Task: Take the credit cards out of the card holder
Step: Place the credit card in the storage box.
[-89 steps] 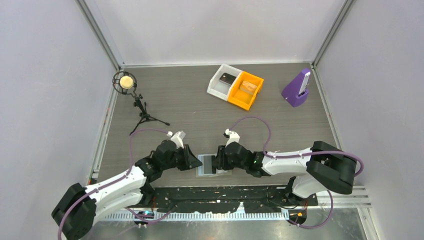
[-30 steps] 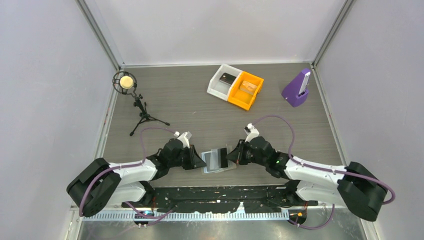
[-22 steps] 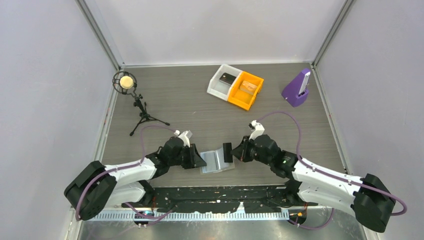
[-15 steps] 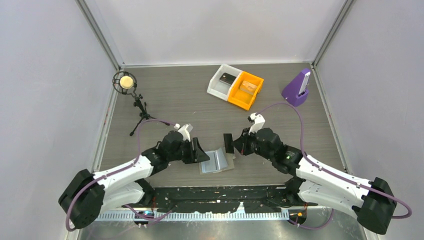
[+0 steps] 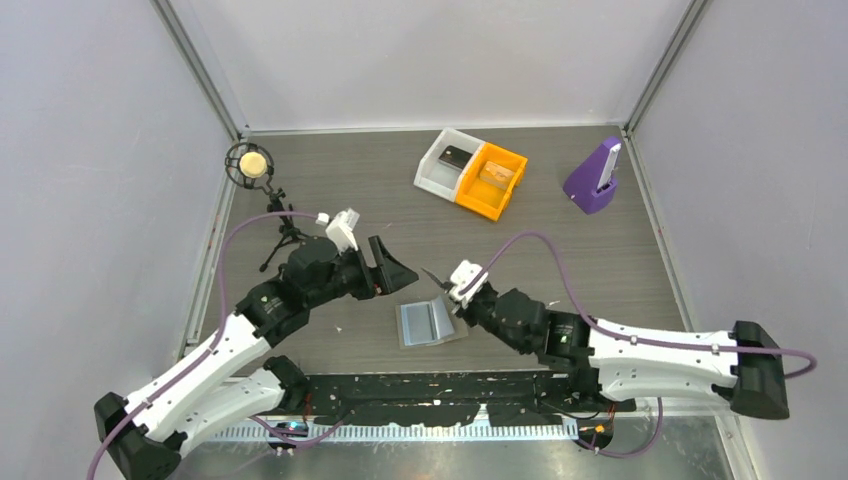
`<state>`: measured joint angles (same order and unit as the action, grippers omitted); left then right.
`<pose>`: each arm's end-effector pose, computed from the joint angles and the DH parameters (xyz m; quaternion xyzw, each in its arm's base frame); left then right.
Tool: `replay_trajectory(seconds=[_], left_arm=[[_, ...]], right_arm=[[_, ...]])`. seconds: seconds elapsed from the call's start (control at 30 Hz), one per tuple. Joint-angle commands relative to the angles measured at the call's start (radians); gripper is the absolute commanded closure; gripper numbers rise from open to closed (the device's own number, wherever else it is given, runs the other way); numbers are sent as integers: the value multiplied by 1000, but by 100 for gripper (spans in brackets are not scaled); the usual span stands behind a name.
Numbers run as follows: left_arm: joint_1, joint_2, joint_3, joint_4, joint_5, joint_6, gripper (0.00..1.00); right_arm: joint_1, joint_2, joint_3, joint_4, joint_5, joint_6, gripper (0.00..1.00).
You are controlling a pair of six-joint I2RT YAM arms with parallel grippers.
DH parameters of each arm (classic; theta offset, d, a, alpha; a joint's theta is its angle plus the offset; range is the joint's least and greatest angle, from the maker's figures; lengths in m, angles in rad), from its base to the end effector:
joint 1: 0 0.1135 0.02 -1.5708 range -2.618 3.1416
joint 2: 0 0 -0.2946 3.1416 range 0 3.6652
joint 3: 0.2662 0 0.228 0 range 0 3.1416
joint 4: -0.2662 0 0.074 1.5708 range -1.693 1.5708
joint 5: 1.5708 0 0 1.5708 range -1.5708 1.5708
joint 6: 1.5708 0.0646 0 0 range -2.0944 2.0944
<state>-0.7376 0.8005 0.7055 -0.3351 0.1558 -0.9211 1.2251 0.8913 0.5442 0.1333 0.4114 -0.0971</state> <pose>0.1152 -0.1182 0.3063 -0.0350 0.8395 -0.4412 0.3152 0.0895 0.1722 0.2960 -0.3667 0.6803 0.1941 0.6042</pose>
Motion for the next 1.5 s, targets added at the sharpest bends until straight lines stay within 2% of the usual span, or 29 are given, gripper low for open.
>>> replay_trajectory(seconds=[0.0, 0.23, 0.53, 0.67, 0.83, 0.93, 0.97, 1.0, 1.1, 1.23, 1.33, 1.47], left_arm=[[0, -17, 67, -86, -30, -85, 19], [0, 10, 40, -53, 7, -152, 18], [0, 67, -23, 95, 77, -216, 25], [0, 85, -56, 160, 115, -240, 38], [0, 88, -86, 207, 134, -249, 62], [0, 89, -91, 206, 140, -243, 83], [0, 91, -95, 210, 147, -240, 95], [0, 90, -96, 211, 148, -238, 100], [0, 91, -95, 214, 153, -213, 100], [0, 92, -84, 205, 152, -134, 100], [1, 87, -86, 185, 135, -69, 100], [2, 51, -116, 203, 131, 24, 100]], right_arm=[[103, 70, 37, 133, 250, -256, 95], [212, 153, 58, 218, 362, -337, 95], [291, 240, 78, 253, 421, -381, 95], [307, 258, 75, 267, 420, -376, 95], [316, 280, 67, 262, 399, -358, 95], [318, 282, 62, 244, 393, -339, 90], [318, 281, 59, 226, 386, -325, 84], [318, 281, 57, 211, 383, -311, 81], [318, 262, 48, 179, 347, -259, 67], [318, 194, 23, 117, 259, -105, 51], [305, 138, 49, -20, 193, 83, 44], [266, 36, 71, -162, 155, 223, 42]])
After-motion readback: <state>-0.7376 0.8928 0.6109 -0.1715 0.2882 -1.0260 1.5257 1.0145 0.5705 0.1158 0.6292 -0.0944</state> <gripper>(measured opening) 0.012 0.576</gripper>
